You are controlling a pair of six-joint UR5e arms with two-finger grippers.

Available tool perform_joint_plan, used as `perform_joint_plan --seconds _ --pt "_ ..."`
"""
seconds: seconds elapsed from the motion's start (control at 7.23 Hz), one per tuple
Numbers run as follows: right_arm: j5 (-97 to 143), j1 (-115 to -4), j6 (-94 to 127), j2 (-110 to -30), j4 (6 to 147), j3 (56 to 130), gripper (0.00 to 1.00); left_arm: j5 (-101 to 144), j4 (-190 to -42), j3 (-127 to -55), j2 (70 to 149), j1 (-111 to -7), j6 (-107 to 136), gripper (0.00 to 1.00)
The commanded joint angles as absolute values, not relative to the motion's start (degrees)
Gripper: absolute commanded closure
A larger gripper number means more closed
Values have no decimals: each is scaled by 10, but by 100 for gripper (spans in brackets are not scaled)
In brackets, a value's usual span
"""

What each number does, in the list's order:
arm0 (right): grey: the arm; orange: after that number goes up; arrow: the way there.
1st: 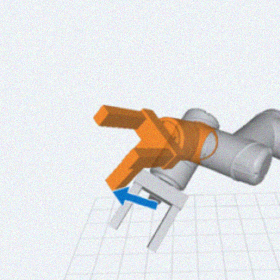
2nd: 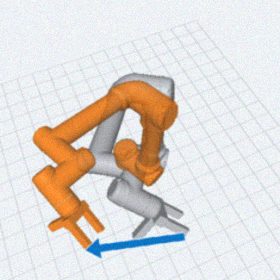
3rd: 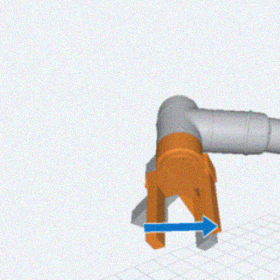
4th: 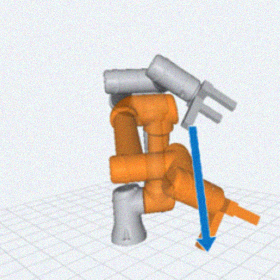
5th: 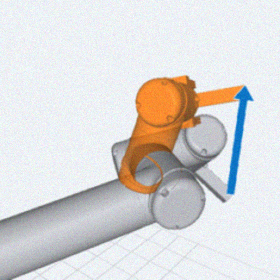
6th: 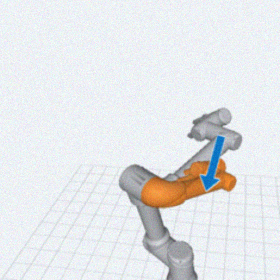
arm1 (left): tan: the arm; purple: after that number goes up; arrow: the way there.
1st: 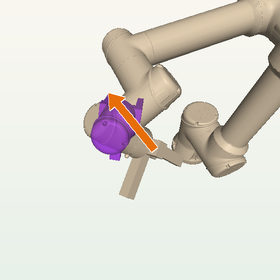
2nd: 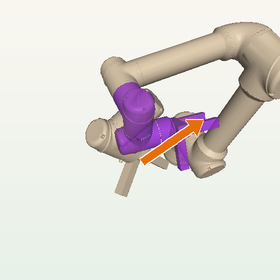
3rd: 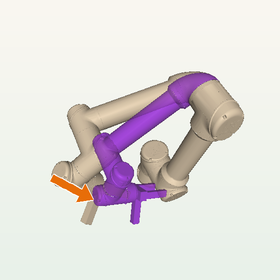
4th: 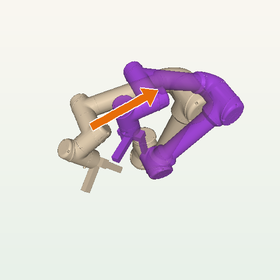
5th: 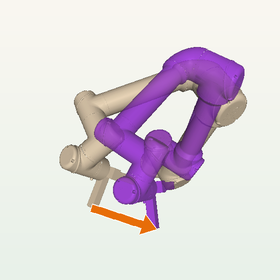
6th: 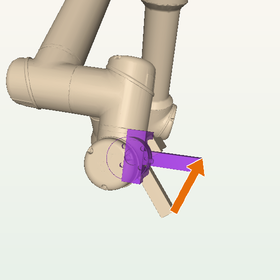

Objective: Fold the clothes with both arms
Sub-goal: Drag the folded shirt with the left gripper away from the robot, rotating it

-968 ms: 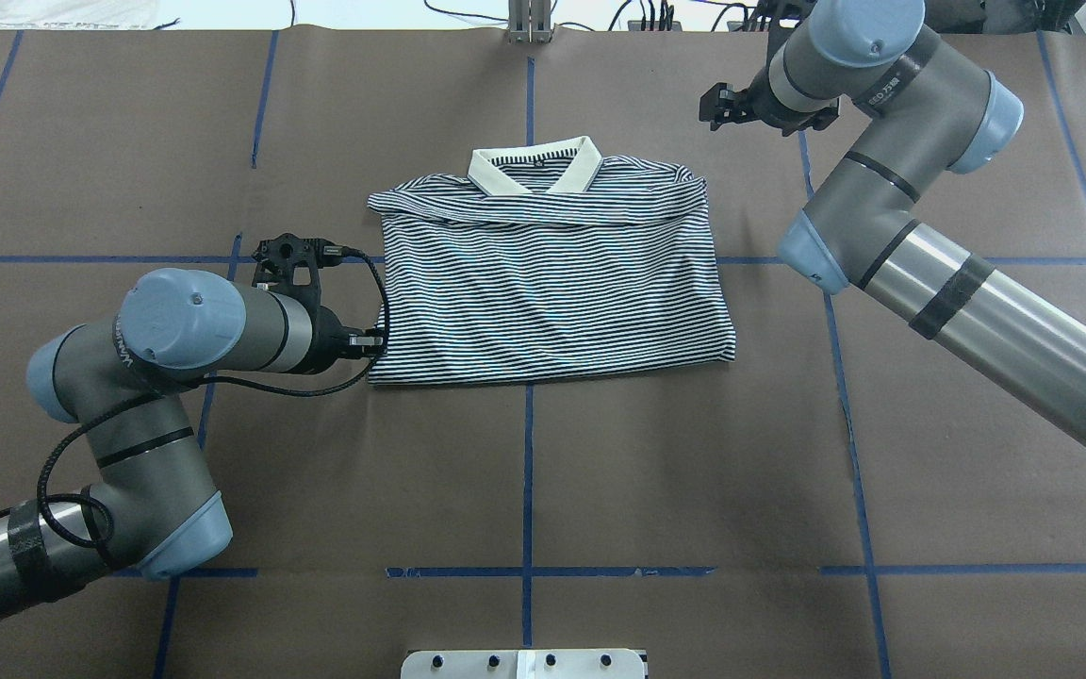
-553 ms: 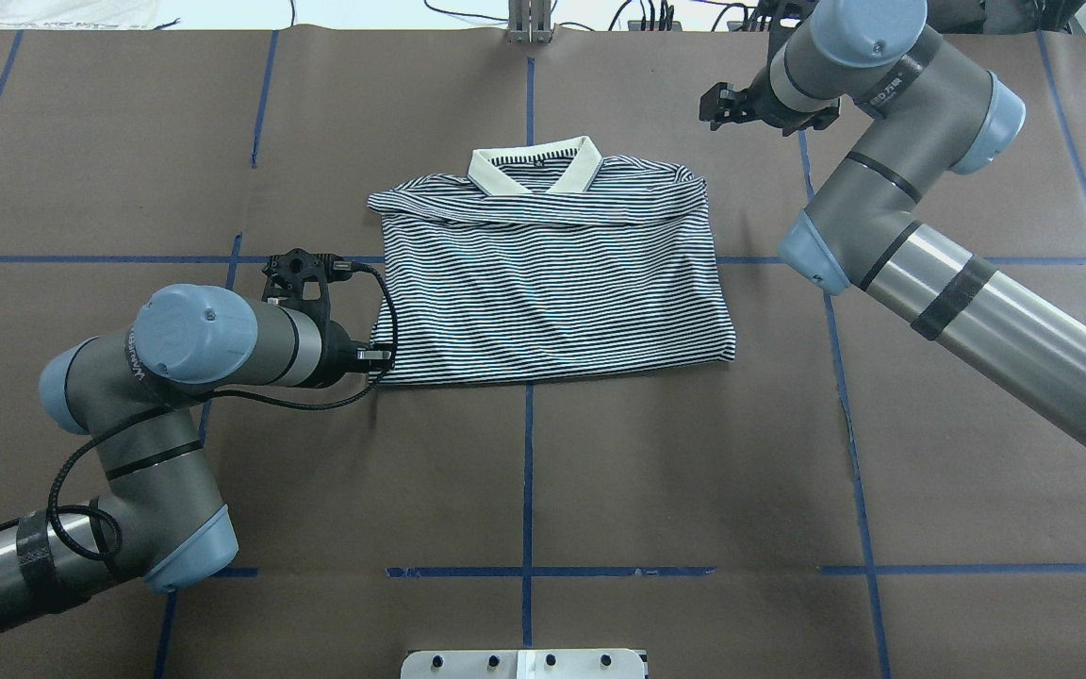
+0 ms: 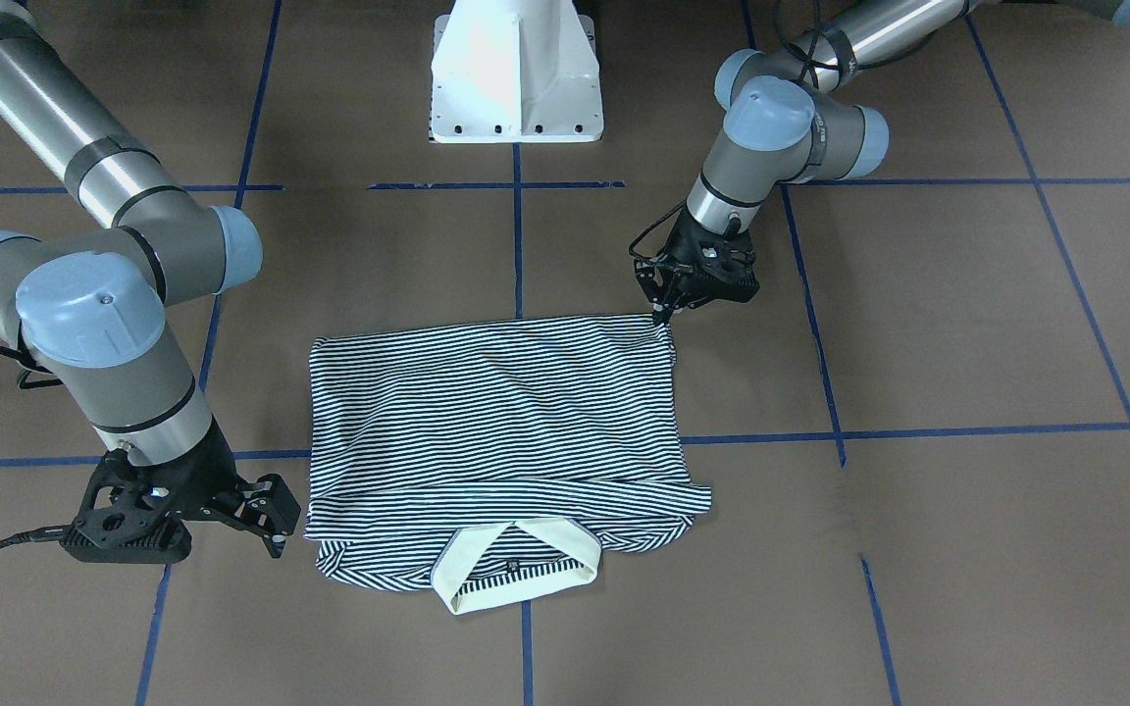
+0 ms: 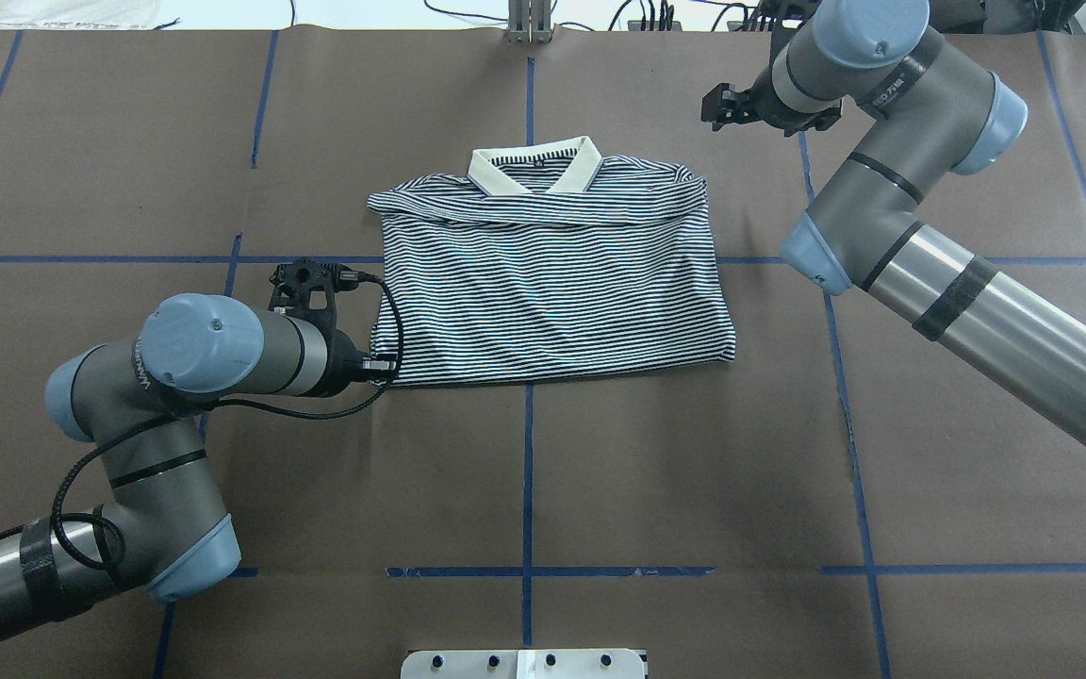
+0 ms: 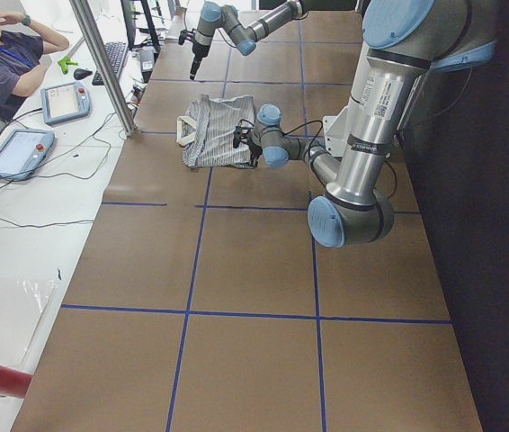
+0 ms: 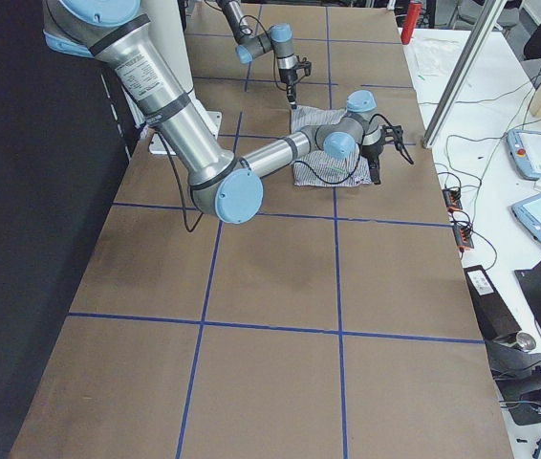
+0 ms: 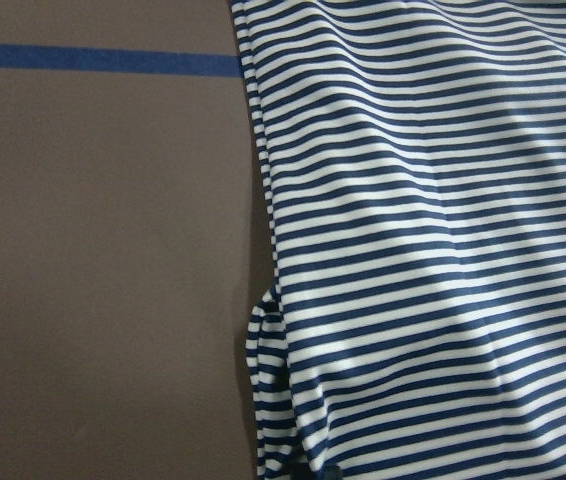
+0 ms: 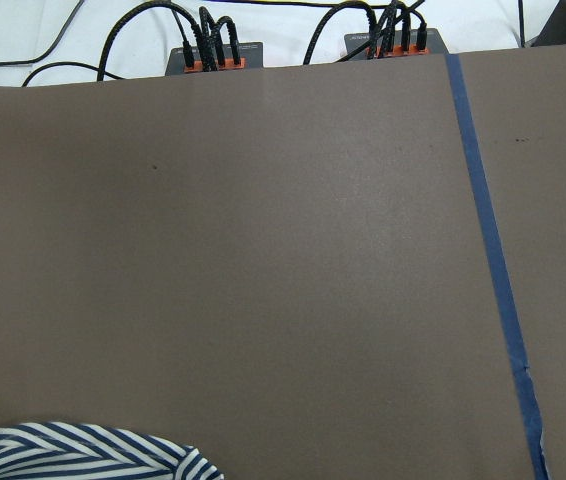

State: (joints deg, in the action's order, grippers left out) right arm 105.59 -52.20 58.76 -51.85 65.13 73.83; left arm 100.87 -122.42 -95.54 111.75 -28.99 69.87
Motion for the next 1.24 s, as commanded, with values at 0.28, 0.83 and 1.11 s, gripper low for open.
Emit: perform_joint_plan --seconds 0.28,0.83,1.11 --pt "1056 -522 591 -519 651 738 0 1008 -1220 -933 1103 -385 573 100" --pt "1055 -521 593 -518 651 738 0 934 -1247 -632 1284 -506 485 100" --pt "1055 -522 594 -517 651 738 0 933 -1308 -528 1339 -528 471 100"
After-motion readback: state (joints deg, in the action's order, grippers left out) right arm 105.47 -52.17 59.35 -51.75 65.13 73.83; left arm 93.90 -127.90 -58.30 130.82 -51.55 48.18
